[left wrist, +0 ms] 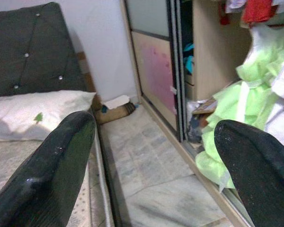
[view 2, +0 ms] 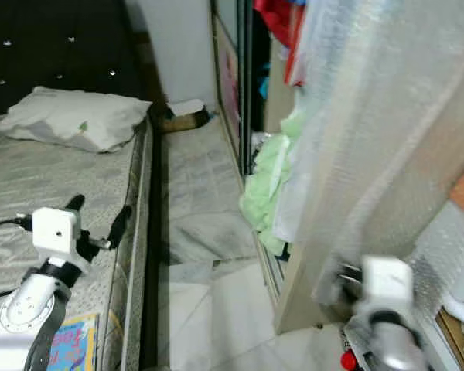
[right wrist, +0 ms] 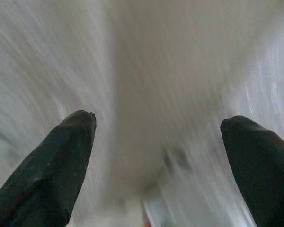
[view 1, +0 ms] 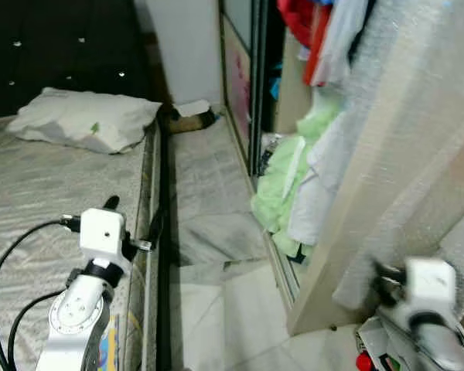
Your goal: Clean up the room
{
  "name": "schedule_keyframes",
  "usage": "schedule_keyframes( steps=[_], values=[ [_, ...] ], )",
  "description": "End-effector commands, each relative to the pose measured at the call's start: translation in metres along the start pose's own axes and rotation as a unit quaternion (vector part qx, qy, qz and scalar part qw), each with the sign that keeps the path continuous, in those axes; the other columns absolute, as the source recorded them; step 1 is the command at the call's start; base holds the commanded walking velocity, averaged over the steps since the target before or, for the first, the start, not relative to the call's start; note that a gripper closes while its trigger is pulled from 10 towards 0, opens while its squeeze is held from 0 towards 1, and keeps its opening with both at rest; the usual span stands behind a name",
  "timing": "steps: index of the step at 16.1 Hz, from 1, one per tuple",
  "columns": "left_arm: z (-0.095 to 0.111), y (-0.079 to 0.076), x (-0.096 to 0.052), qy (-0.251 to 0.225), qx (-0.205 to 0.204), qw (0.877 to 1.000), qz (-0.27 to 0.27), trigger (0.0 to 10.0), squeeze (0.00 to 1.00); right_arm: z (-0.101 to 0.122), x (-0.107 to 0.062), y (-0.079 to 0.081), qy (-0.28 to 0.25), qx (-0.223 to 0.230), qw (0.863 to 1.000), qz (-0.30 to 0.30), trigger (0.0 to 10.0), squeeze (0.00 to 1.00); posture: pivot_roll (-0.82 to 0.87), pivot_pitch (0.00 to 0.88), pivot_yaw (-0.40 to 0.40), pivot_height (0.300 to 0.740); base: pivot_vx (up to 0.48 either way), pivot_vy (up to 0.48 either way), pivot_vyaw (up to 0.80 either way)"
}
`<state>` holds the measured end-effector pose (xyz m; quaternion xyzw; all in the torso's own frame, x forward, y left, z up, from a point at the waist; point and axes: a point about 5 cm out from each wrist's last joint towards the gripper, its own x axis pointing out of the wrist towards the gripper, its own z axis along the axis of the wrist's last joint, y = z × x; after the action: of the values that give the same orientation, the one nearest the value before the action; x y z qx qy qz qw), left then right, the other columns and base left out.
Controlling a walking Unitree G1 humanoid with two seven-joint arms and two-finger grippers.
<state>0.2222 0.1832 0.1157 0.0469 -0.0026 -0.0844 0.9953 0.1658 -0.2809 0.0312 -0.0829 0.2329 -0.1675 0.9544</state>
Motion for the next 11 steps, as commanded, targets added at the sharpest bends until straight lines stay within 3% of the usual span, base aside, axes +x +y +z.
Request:
schedule_keyframes(
  steps=[1,2,4,6,8,9,11],
  values=[
    [0.003,0.001,0.003,-0.002,-0.001,1.000,0.004,10.0,0.00,-0.047,0.002,-0.001,0.111,0.035,0.993,0.008,10.0,0.00,-0.04,0.000,0.015,0.740,0.000,0.000,0.00],
    [0.006,0.001,0.006,-0.008,-0.002,1.000,0.006,10.0,0.00,-0.069,0.003,0.006,0.175,0.058,0.983,0.026,10.0,0.00,-0.04,0.000,0.014,0.740,0.000,0.000,0.00],
    [0.012,0.000,0.013,-0.023,-0.001,1.000,0.012,10.0,0.00,-0.091,0.005,0.019,0.233,0.055,0.969,0.066,10.0,0.00,-0.03,0.000,0.014,0.740,0.000,0.000,0.00],
    [0.016,-0.001,0.019,-0.032,-0.002,0.999,0.015,10.0,0.00,-0.099,0.014,0.038,0.241,0.018,0.965,0.098,10.0,0.00,-0.02,0.000,0.009,0.740,0.000,0.000,0.00],
    [0.016,-0.004,0.021,-0.034,-0.004,0.999,0.014,10.0,0.00,-0.110,0.012,0.052,0.255,-0.006,0.961,0.103,10.0,0.00,-0.02,0.000,0.009,0.740,0.000,0.000,0.79],
    [0.017,-0.005,0.023,-0.035,-0.005,0.999,0.013,10.0,0.00,-0.115,0.010,0.055,0.265,-0.018,0.958,0.112,10.0,0.00,-0.01,0.000,0.005,0.740,0.000,0.000,0.79],
    [0.018,-0.005,0.026,-0.038,-0.006,0.999,0.013,10.0,0.00,-0.138,-0.009,0.069,0.307,-0.079,0.937,0.145,10.0,0.00,-0.01,0.000,0.005,0.740,0.000,0.000,0.79]
  ],
)
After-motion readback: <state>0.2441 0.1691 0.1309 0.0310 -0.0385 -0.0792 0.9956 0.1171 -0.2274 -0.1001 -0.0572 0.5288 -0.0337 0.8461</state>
